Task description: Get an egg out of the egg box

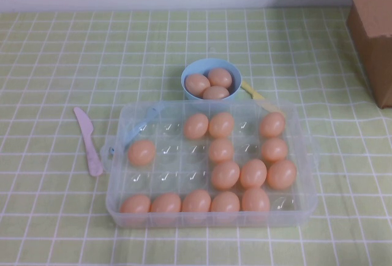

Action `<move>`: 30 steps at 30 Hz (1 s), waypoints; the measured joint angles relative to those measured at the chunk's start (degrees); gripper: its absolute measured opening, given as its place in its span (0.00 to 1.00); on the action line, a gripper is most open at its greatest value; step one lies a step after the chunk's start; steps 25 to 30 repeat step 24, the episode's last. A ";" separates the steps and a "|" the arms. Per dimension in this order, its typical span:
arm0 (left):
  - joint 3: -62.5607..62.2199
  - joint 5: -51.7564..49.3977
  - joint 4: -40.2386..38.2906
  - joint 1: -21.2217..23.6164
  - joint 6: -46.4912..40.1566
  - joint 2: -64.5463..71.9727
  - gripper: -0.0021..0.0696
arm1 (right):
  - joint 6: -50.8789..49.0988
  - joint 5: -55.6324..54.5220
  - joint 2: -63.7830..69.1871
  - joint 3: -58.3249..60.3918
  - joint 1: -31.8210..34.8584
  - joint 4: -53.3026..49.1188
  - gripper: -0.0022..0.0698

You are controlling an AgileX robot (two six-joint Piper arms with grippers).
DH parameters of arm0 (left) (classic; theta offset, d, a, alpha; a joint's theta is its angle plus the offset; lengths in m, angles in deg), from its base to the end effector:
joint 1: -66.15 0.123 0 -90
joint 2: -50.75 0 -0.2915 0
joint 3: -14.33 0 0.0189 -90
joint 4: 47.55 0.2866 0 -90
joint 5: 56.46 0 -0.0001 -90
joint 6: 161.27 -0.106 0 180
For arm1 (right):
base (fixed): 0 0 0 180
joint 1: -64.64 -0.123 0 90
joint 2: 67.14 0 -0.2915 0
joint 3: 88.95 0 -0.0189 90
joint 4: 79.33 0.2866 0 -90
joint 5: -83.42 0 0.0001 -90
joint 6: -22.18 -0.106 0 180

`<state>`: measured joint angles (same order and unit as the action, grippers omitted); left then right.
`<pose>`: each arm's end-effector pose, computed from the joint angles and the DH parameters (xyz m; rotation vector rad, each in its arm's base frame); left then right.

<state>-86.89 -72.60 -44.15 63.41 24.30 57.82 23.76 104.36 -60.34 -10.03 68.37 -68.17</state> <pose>0.0988 -0.0030 0.1764 -0.0051 1.7798 -0.0488 0.0967 0.0011 0.1680 0.1556 1.8499 0.1264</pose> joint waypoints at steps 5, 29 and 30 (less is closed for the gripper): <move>0.09 -4.98 0.00 0.00 -2.76 0.00 0.03 | 0.00 0.00 0.00 0.00 0.00 0.00 0.01; 0.09 -4.99 0.08 0.00 -5.10 0.00 0.02 | 0.00 0.00 0.00 0.00 0.00 0.00 0.01; 0.09 -4.99 0.08 0.00 -5.10 0.00 0.02 | 0.00 0.00 0.00 0.00 0.00 0.00 0.01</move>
